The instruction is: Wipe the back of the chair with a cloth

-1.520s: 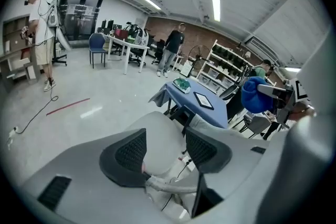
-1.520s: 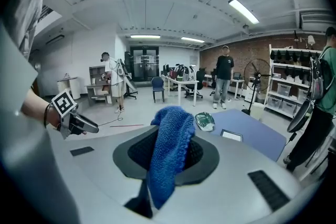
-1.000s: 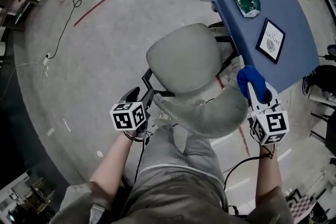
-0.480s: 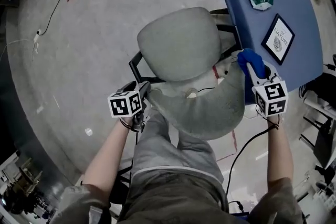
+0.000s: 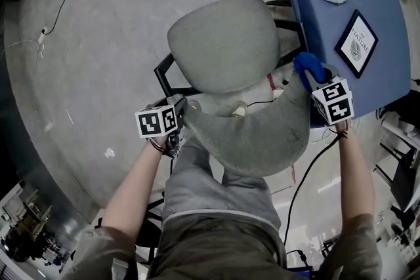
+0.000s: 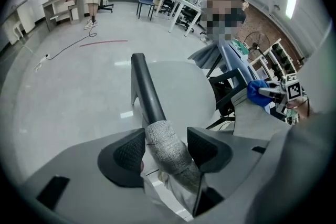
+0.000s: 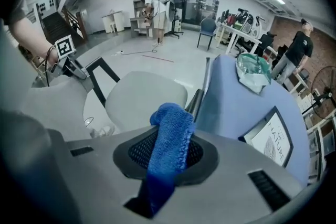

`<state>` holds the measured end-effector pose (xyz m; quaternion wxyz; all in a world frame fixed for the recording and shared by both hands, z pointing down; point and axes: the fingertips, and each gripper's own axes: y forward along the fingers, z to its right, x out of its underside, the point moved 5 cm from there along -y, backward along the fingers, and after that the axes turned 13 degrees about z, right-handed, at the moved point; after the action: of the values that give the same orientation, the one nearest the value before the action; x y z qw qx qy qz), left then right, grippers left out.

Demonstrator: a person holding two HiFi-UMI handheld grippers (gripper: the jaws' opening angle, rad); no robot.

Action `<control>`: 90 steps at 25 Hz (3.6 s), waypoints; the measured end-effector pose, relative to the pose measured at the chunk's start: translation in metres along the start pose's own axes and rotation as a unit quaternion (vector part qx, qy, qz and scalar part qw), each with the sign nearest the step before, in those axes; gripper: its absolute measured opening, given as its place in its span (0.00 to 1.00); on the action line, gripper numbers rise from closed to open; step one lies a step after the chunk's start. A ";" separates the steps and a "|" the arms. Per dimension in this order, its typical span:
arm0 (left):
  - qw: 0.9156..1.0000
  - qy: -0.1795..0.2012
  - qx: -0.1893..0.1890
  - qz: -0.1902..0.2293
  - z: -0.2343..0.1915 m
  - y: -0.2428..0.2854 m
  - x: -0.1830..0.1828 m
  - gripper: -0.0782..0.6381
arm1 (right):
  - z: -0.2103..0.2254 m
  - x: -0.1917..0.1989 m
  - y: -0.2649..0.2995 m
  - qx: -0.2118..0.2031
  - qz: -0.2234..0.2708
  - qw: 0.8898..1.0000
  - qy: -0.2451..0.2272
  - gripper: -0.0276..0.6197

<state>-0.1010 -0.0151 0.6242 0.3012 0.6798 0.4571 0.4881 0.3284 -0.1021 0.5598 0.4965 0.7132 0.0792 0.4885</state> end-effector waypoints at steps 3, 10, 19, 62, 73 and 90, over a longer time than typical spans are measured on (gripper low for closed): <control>1.000 -0.012 -0.002 -0.001 -0.001 0.005 0.003 0.47 | -0.015 0.012 0.006 -0.056 -0.053 0.997 -0.003 0.17; 1.000 -0.007 -0.001 0.001 -0.001 0.005 0.005 0.46 | -0.088 0.027 0.003 -0.250 -0.173 0.947 -0.102 0.16; 1.000 -0.011 0.003 0.009 -0.002 0.005 0.006 0.46 | -0.235 0.006 -0.045 -0.495 -0.217 0.832 -0.124 0.16; 1.000 -0.005 0.017 -0.001 -0.002 0.011 0.008 0.47 | -0.256 0.014 -0.010 -0.419 -0.295 0.853 -0.096 0.16; 1.000 -0.005 0.023 -0.005 -0.001 0.013 0.008 0.47 | -0.338 -0.072 0.023 -0.455 -0.128 0.881 -0.023 0.16; 1.000 -0.008 0.027 -0.008 -0.002 0.014 0.008 0.48 | -0.099 0.045 0.023 -0.238 -0.368 0.874 -0.208 0.16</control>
<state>-0.0972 -0.0138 0.6393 0.2907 0.6877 0.4731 0.4677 0.2658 -0.0244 0.6085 0.8004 0.5777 0.1122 0.1142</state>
